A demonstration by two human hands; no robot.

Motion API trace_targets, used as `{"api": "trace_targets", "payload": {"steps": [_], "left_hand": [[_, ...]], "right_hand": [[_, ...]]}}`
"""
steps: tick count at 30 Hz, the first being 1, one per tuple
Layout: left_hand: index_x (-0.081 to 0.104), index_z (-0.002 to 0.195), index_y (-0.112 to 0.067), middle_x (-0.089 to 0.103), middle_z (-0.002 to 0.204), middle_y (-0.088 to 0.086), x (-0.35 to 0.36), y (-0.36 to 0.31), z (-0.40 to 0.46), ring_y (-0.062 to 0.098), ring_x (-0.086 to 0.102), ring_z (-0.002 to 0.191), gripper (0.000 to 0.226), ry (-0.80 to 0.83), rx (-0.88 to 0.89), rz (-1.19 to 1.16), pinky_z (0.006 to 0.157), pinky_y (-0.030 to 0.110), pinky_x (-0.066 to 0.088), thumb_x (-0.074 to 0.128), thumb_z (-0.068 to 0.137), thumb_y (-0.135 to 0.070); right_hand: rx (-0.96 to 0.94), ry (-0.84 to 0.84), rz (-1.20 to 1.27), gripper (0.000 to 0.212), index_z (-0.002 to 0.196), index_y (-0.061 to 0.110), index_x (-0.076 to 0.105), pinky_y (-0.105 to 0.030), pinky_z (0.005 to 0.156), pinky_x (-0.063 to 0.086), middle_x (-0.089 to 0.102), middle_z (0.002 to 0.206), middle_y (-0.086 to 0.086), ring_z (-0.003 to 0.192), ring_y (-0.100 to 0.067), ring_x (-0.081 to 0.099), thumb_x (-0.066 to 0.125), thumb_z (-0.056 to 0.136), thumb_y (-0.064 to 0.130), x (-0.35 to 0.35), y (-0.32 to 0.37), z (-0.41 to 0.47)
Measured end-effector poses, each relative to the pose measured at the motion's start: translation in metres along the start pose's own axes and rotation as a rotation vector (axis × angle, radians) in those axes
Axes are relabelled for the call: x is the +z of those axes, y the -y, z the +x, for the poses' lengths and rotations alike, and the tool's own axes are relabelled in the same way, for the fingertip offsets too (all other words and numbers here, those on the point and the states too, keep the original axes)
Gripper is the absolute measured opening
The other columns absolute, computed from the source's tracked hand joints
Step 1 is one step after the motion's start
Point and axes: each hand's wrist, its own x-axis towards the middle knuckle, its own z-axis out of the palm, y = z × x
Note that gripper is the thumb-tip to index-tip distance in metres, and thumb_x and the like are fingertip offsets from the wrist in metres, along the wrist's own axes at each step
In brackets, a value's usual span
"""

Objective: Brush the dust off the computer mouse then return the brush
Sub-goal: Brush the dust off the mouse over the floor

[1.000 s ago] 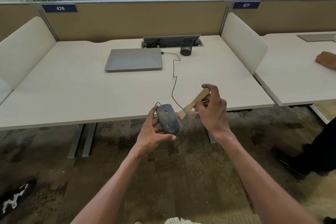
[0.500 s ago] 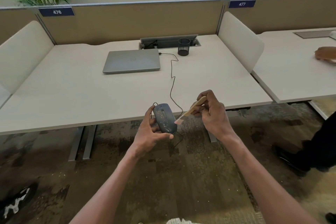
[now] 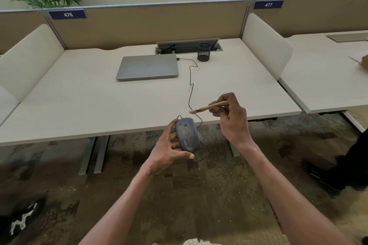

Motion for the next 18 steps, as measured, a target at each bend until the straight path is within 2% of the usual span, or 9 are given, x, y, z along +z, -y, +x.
{"api": "trace_targets", "payload": {"steps": [4, 8, 11, 13, 14, 16, 18], "left_hand": [[0.025, 0.140, -0.063, 0.044, 0.155, 0.011, -0.001, -0.002, 0.001, -0.007, 0.068, 0.104, 0.128, -0.026, 0.009, -0.021, 0.082, 0.018, 0.056, 0.103, 0.042, -0.040], [0.024, 0.151, -0.049, 0.044, 0.154, 0.011, -0.004, -0.003, 0.003, -0.010, 0.068, 0.100, 0.139, -0.069, 0.006, -0.041, 0.081, 0.017, 0.056, 0.102, 0.037, -0.046], [0.023, 0.153, -0.047, 0.045, 0.154, 0.014, -0.006, -0.005, 0.003, 0.004, 0.069, 0.106, 0.142, -0.090, 0.008, -0.042, 0.090, 0.030, 0.059, 0.103, 0.035, -0.045], [0.023, 0.153, -0.046, 0.046, 0.153, 0.015, -0.006, -0.005, 0.002, 0.015, 0.068, 0.114, 0.142, -0.097, 0.006, -0.045, 0.098, 0.043, 0.057, 0.103, 0.035, -0.045], [0.023, 0.153, -0.046, 0.046, 0.153, 0.015, -0.007, -0.005, 0.002, 0.016, 0.068, 0.115, 0.143, -0.098, 0.006, -0.041, 0.099, 0.044, 0.056, 0.103, 0.035, -0.045], [0.022, 0.153, -0.046, 0.045, 0.153, 0.014, -0.007, -0.004, 0.001, 0.010, 0.067, 0.111, 0.143, -0.097, 0.006, -0.028, 0.097, 0.039, 0.057, 0.103, 0.035, -0.046], [0.021, 0.154, -0.045, 0.045, 0.154, 0.013, -0.009, -0.003, 0.001, 0.004, 0.066, 0.108, 0.144, -0.097, 0.005, -0.026, 0.094, 0.032, 0.057, 0.102, 0.034, -0.048]], "right_hand": [[-0.052, 0.088, -0.087, 0.034, 0.107, 0.023, 0.053, -0.031, 0.077, 0.063, 0.073, 0.094, -0.004, 0.087, -0.011, 0.073, 0.053, 0.096, -0.009, -0.002, -0.001, -0.002], [-0.045, 0.135, -0.108, 0.040, 0.102, 0.030, 0.053, -0.027, 0.074, 0.061, 0.073, 0.094, -0.004, 0.084, -0.010, 0.072, 0.055, 0.095, -0.008, -0.008, 0.000, -0.003], [-0.005, 0.199, -0.113, 0.052, 0.097, 0.038, 0.052, -0.018, 0.073, 0.058, 0.073, 0.096, -0.002, 0.086, -0.004, 0.069, 0.051, 0.090, -0.014, -0.016, 0.001, -0.003], [0.025, 0.256, -0.093, 0.057, 0.092, 0.041, 0.053, -0.015, 0.074, 0.055, 0.073, 0.096, -0.002, 0.088, -0.001, 0.068, 0.049, 0.087, -0.016, -0.022, 0.001, -0.002], [0.035, 0.286, -0.085, 0.059, 0.090, 0.042, 0.053, -0.015, 0.075, 0.054, 0.073, 0.096, -0.002, 0.089, 0.000, 0.067, 0.048, 0.086, -0.017, -0.025, 0.001, -0.002], [0.054, 0.345, -0.082, 0.062, 0.087, 0.045, 0.054, -0.018, 0.075, 0.052, 0.074, 0.096, -0.003, 0.088, -0.001, 0.066, 0.047, 0.086, -0.017, -0.030, 0.000, -0.002], [0.075, 0.399, -0.086, 0.062, 0.087, 0.044, 0.055, -0.030, 0.077, 0.056, 0.073, 0.095, -0.004, 0.086, -0.005, 0.065, 0.046, 0.086, -0.017, -0.033, -0.001, -0.003]]}}
